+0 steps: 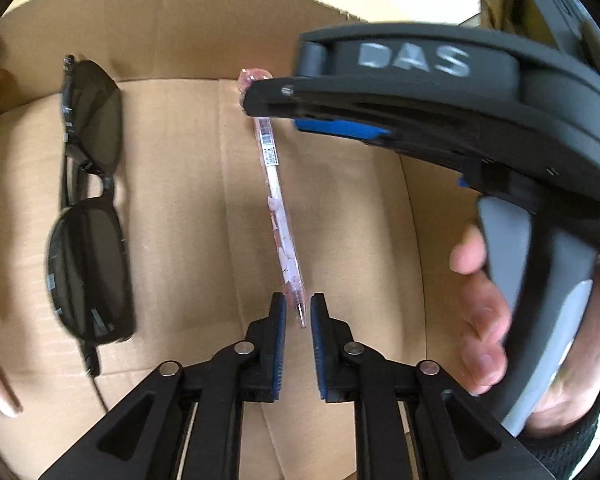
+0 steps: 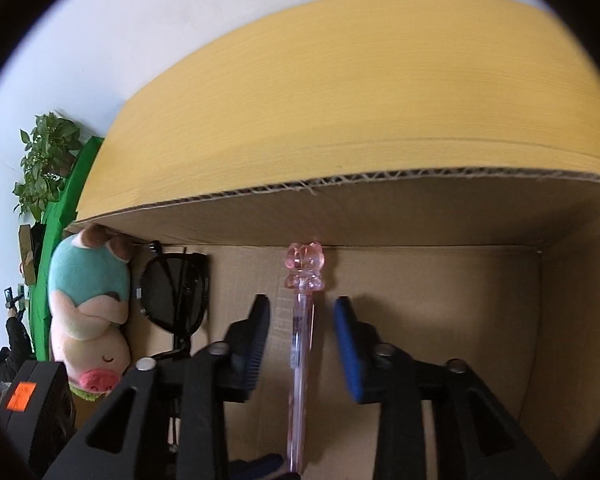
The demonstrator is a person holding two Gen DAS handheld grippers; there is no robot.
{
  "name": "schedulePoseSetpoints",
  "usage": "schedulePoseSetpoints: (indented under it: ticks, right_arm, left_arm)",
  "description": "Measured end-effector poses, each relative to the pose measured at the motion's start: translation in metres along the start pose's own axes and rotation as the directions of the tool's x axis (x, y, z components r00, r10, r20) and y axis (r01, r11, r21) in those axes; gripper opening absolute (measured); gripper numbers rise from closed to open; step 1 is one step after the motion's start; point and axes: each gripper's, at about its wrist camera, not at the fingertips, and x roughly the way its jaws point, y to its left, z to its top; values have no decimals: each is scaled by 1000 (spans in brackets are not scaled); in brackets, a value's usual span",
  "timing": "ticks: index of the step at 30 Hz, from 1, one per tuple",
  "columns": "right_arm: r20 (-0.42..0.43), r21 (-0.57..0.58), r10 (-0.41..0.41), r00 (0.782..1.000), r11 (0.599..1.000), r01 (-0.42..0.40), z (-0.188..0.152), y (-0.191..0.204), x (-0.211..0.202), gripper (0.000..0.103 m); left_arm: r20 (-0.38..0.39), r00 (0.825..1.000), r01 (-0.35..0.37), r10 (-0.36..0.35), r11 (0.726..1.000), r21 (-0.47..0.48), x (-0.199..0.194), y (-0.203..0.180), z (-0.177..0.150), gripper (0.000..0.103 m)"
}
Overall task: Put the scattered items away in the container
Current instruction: 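Open both grippers to drop the pink pen into the box, then withdraw both grippers from the box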
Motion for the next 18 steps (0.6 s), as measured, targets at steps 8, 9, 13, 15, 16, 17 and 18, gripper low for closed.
schedulePoseSetpoints:
  ticks: [8,9,13,15,16,17,18]
  right_arm:
    - [142,-109,-35,989,993,51,-42,21,-101,49]
    - [181,-125,-53,982,989,76,-53,26,-117,59]
    - [353,-176,-135,926,962,207,-119,44,-182,79]
    - [391,-204,-142,909,950,236,-157,54,-197,79]
    - [407,-218,-141,903,945,245,-175,60,-202,79]
    - [425,-222,-147,893,940,260,-191,68,-204,79]
    - [442,-219,-161,883,935,280,-207,71,-206,79]
  left_arm:
    - [225,971,-113,87,988,108,-69,-28,-55,73]
    - [280,954,-146,105,981,129,-83,-34,-68,76]
    - [483,848,-341,219,922,181,-134,-35,-107,95]
    - [584,775,-400,241,903,159,-164,-31,-141,100]
    - [606,760,-398,233,905,151,-173,-15,-139,103]
    - [632,742,-391,221,910,141,-181,-12,-156,103]
    - [647,732,-386,214,913,134,-185,-14,-171,103]
